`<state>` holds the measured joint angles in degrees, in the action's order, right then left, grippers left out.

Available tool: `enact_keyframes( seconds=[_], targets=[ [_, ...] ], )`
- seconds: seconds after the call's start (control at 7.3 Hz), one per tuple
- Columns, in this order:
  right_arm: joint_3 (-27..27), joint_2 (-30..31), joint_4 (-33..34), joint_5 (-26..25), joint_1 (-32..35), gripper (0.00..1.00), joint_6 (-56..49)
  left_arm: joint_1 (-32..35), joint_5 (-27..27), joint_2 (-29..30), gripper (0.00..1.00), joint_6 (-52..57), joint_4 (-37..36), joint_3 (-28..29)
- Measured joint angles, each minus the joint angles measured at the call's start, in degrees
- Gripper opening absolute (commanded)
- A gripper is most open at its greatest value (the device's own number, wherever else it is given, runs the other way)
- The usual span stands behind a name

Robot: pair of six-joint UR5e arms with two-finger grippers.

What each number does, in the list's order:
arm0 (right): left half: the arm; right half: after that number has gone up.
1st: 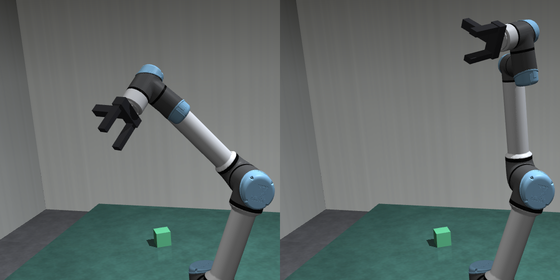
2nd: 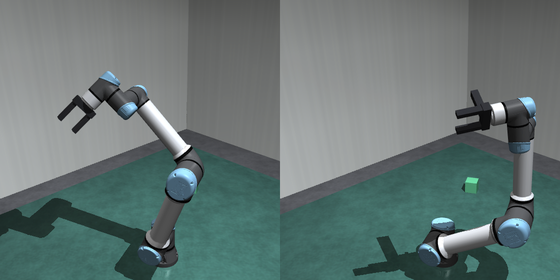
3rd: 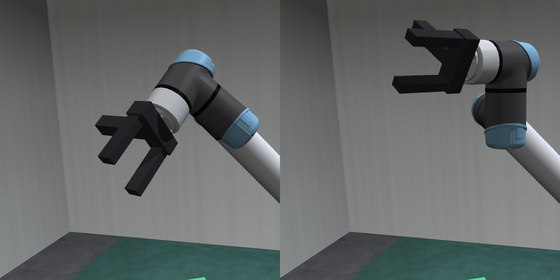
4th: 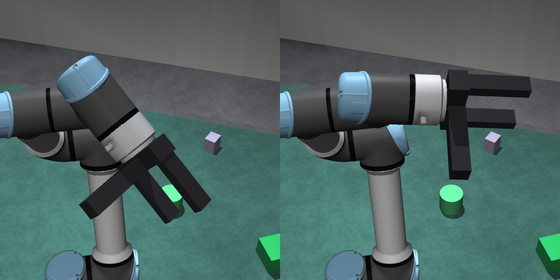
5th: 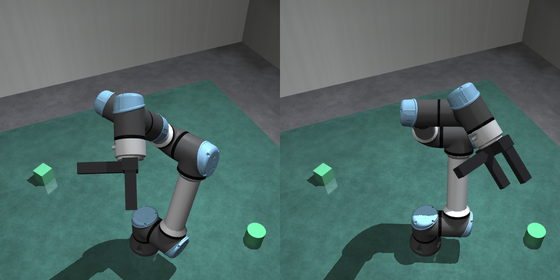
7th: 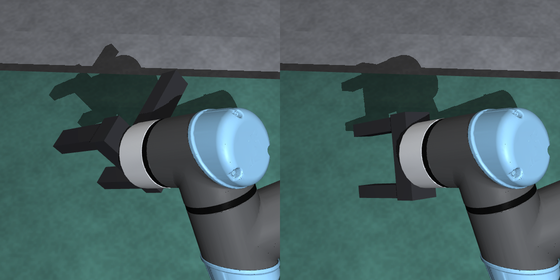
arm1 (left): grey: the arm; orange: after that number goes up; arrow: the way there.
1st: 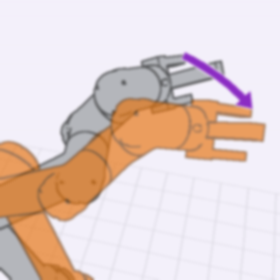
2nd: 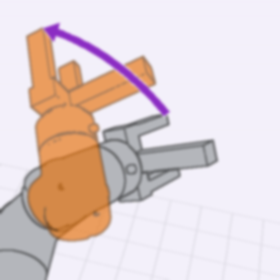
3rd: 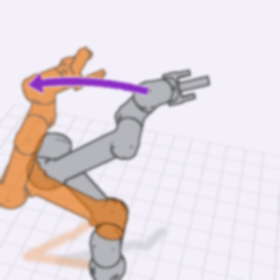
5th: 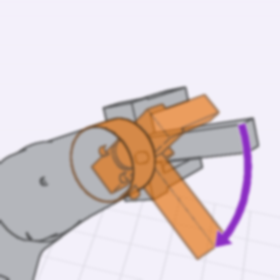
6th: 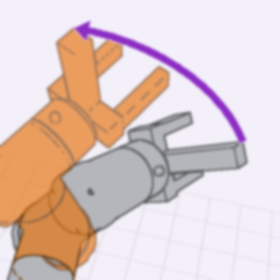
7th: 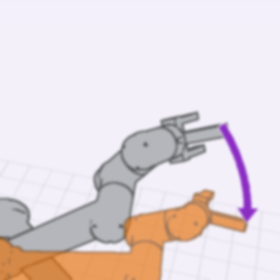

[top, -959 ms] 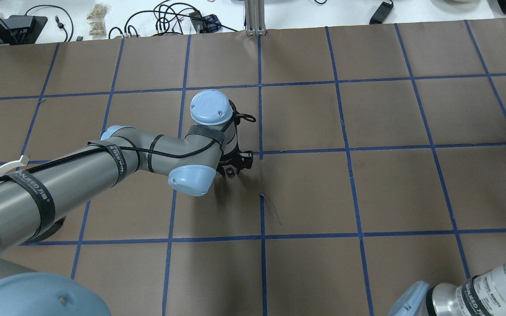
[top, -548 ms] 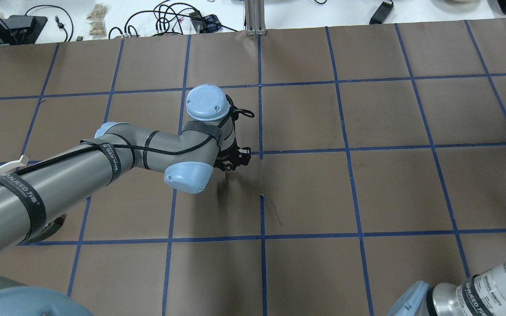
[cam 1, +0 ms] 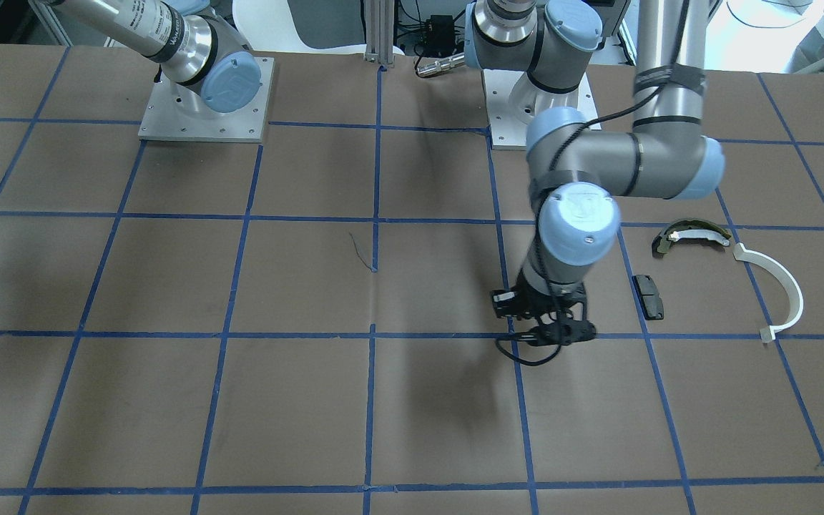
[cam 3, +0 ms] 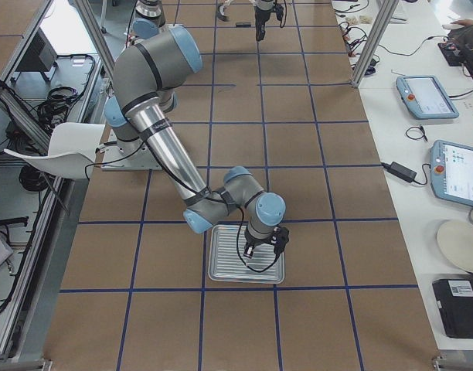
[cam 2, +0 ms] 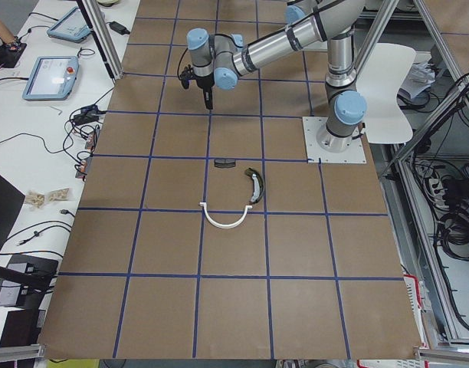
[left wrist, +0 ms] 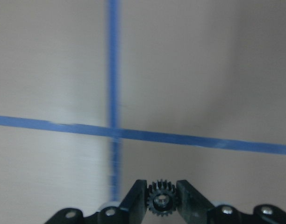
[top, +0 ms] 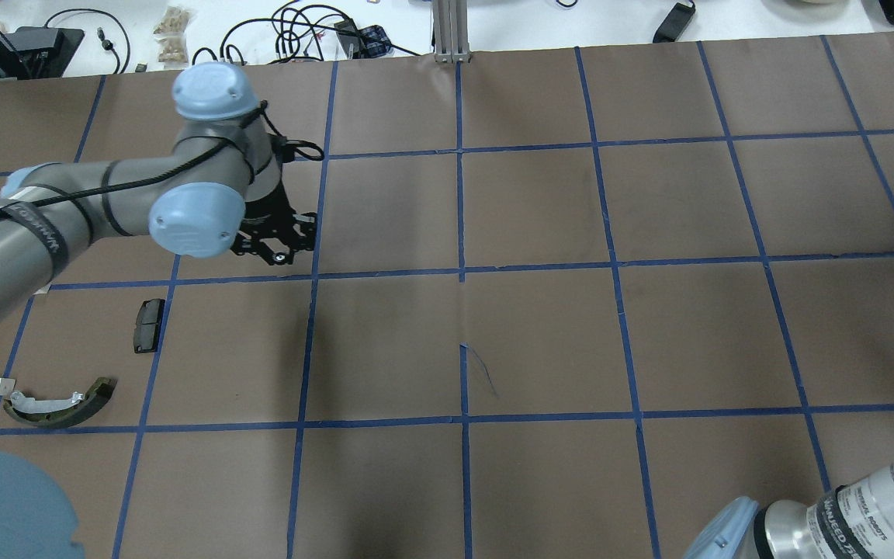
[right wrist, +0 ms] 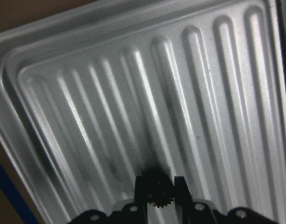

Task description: Place bearing gear from tray to pile

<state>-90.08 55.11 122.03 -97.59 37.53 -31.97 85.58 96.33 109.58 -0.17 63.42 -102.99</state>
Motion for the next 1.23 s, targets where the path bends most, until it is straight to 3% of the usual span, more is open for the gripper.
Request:
enact_keyframes(
  seconds=[0.55,0.69,0.82,1.23],
  targets=[
    [1.27,4.16,-3.24,-0.04,0.43,0.00,-0.06,-23.16,2.16,1.60,0.00,32.65,-2.93,-1.13],
    [1.24,6.14,-4.98,0.74,1.53,0.00,0.28,-26.41,2.17,2.27,0.09,36.77,-5.55,-2.55],
    [1.07,7.89,-6.07,1.82,3.92,0.00,1.11,-28.16,2.17,2.64,0.99,38.64,-8.21,-4.25],
    [0.31,11.06,-9.24,2.77,16.25,0.00,12.37,-29.07,2.34,2.59,1.00,39.53,-11.19,-5.57]
  ],
)
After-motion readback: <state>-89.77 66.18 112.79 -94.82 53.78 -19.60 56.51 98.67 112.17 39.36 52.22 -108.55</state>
